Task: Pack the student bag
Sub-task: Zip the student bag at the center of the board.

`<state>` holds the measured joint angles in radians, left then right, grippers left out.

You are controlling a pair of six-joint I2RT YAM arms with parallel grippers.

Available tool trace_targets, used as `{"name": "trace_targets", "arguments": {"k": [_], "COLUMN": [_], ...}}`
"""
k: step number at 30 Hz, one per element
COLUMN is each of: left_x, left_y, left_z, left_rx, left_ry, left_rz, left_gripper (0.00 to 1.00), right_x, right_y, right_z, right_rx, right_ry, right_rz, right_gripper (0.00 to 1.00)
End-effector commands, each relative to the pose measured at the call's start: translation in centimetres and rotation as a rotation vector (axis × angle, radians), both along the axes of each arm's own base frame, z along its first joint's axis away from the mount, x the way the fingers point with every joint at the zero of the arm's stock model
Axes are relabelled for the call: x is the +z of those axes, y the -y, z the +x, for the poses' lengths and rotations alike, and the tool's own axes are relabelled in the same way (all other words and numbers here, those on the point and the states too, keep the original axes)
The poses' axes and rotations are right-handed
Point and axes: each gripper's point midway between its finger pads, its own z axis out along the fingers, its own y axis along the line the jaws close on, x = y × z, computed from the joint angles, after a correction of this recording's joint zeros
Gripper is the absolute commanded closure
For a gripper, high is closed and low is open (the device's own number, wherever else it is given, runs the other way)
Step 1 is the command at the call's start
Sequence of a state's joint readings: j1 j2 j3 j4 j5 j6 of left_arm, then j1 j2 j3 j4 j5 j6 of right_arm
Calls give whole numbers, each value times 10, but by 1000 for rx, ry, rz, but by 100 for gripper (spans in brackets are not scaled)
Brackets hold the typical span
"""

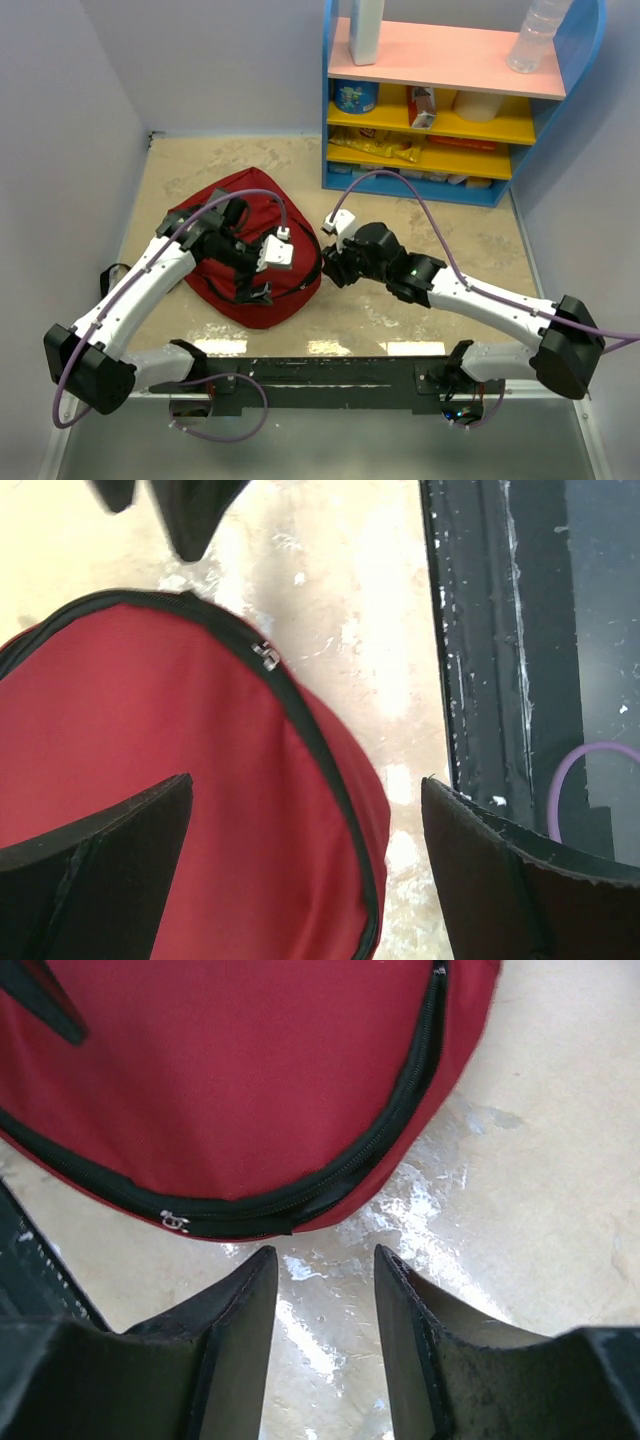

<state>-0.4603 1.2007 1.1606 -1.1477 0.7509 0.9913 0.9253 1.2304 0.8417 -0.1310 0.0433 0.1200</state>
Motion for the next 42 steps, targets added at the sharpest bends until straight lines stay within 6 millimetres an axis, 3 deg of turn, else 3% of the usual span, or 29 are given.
{"name": "trace_targets", "arguments": {"k": [1,10,18,27,33,36,39,42], "left_x": [8,-14,-16,-29,-32,-36,-41,-44], "left_y": [16,15,12,12,15,15,15,16], "left_z": [6,2,0,-9,-9,-10,-10,-8], "left_rx": [14,69,67,48,34,29,28,33], "left_ry": [43,81,92,55,54,53,57,64], "left_rz": [-62,-33,-25,-18,-16,-12,-4,2], "left_gripper": [0,2,4,4,8,9,11,15], "right_x": [34,27,22,-9,-18,-21,-29,-37], "right_y": [-22,-36,-36,-41,-39,-43,-43,-42], "right_z": [-3,-18,-8,-6,-6,-8,-16,-21], "right_rx": [234,490,499,542,541,566,593,602], "right_ry": [85,44,23,-72,-89,-119,-171,-210], "right_rz": [49,18,26,-10,-23,-22,-23,-25], "right_gripper": [53,50,38,37,39,45,58,80]}}
